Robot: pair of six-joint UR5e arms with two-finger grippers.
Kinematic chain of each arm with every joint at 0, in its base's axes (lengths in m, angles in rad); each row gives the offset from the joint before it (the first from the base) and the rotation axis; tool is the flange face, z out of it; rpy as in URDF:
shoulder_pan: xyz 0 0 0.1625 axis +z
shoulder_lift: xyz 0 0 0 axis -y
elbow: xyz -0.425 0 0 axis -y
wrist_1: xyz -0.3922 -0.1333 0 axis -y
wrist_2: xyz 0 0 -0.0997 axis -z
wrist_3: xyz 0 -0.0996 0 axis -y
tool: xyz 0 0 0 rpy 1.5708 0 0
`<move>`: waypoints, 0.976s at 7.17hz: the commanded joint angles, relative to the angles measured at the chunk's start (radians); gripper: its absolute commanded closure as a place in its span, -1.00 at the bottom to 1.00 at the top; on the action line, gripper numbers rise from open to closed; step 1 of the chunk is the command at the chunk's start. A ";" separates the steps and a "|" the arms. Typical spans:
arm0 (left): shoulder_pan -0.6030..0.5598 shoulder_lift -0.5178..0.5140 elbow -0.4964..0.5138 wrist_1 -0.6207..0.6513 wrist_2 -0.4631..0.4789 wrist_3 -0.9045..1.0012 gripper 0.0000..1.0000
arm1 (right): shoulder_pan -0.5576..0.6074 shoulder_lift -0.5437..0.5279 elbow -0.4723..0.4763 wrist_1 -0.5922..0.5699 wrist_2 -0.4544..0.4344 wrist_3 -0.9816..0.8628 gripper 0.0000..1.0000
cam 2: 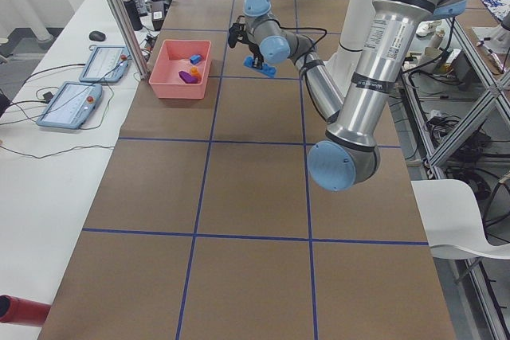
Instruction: Put all blocks into box
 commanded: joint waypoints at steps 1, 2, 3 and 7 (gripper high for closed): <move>-0.056 -0.264 0.238 0.010 0.004 -0.064 1.00 | 0.066 -0.109 -0.004 0.039 0.040 -0.118 -1.00; -0.058 -0.386 0.380 0.007 0.005 -0.090 1.00 | 0.082 -0.155 -0.008 0.063 0.045 -0.143 -1.00; -0.061 -0.503 0.538 0.007 0.005 -0.105 1.00 | 0.083 -0.208 -0.031 0.147 0.053 -0.154 -1.00; -0.055 -0.842 1.173 -0.212 0.204 -0.256 1.00 | 0.085 -0.324 -0.142 0.370 0.120 -0.148 -1.00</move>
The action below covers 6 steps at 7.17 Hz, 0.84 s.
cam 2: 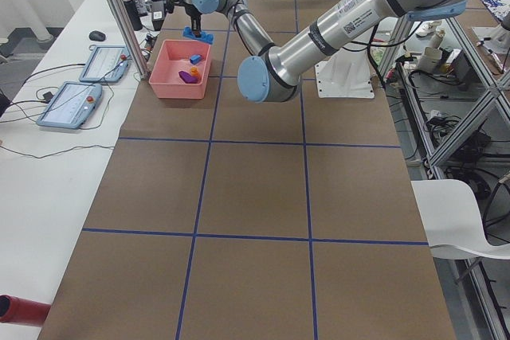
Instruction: Put all blocks into box
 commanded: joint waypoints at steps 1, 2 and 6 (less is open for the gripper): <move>0.008 -0.126 0.353 -0.244 0.141 -0.115 1.00 | 0.001 -0.059 -0.015 0.060 0.006 0.003 -1.00; 0.008 -0.124 0.381 -0.252 0.147 -0.115 0.96 | 0.001 -0.070 -0.015 0.062 0.008 0.002 -1.00; 0.034 -0.109 0.364 -0.201 0.182 0.021 -1.00 | 0.001 -0.096 -0.024 0.065 0.002 -0.001 -1.00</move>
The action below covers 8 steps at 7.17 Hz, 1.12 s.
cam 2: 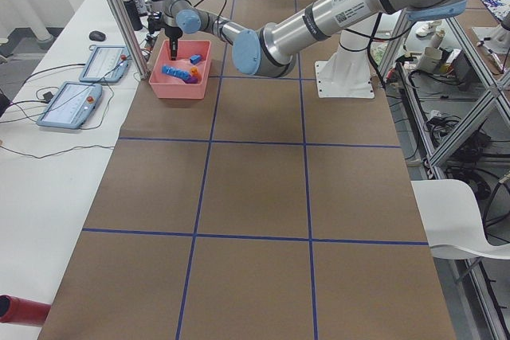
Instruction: Put all blocks into box
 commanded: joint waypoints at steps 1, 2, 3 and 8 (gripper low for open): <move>-0.015 0.080 -0.200 0.138 -0.134 0.089 -1.00 | -0.002 -0.051 -0.004 0.006 -0.012 -0.004 -1.00; -0.035 0.181 -0.385 0.268 -0.203 0.220 -1.00 | -0.002 -0.104 -0.019 0.079 -0.027 -0.001 -1.00; -0.039 0.297 -0.567 0.351 -0.216 0.317 -1.00 | 0.000 -0.140 -0.080 0.174 -0.033 0.007 -1.00; -0.075 0.786 -1.027 0.361 -0.218 0.634 -1.00 | 0.000 -0.274 -0.433 0.729 -0.030 0.082 -1.00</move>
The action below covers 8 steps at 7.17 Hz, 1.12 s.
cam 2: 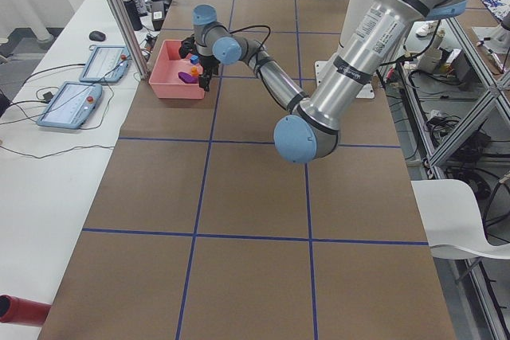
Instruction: Put all blocks into box
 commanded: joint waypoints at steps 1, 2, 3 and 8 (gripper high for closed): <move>-0.007 0.078 -0.073 0.001 0.000 0.054 -1.00 | 0.000 -0.004 -0.164 0.150 -0.001 -0.017 -1.00; -0.006 0.080 -0.075 0.001 0.000 0.054 -1.00 | 0.000 0.001 -0.203 0.189 0.002 -0.011 -1.00; -0.006 0.080 -0.075 0.001 0.000 0.054 -1.00 | -0.002 0.002 -0.221 0.191 0.004 -0.020 -0.98; -0.001 0.081 -0.079 0.001 0.000 0.053 -1.00 | -0.002 0.019 -0.261 0.217 -0.006 -0.034 0.98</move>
